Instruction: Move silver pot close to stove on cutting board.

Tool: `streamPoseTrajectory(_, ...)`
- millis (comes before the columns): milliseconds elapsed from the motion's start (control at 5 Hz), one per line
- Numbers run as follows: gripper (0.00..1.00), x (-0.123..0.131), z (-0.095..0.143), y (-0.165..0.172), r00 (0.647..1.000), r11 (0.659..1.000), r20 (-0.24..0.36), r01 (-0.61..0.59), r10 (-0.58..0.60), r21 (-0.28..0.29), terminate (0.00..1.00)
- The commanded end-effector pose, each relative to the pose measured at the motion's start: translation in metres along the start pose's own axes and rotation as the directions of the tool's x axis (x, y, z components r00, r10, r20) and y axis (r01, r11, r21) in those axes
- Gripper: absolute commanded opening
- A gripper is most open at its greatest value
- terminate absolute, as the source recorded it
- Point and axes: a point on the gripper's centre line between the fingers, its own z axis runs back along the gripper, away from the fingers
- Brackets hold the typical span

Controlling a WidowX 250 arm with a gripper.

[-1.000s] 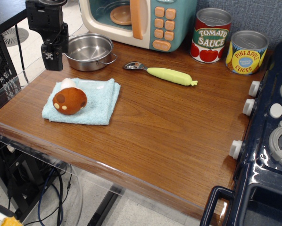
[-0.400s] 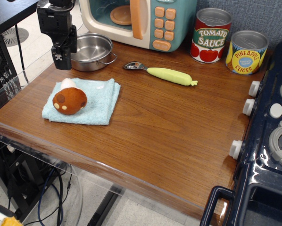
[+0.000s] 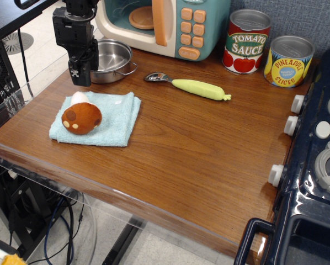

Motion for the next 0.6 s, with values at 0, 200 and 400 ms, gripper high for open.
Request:
streamPoseTrajectory(0, 0.00, 0.002, 0.017, -0.007, 1.000, 0.998, 0.023, 0.002, -0.001, -0.070, 0.00)
streamPoseTrajectory(200, 0.00, 0.002, 0.020, -0.006, 1.000, 0.997, 0.027, 0.005, -0.003, -0.077, 0.00)
streamPoseTrajectory(400, 0.00, 0.014, 0.033, -0.002, 0.999, 0.996, 0.030, -0.029, 0.032, -0.084, 0.00)
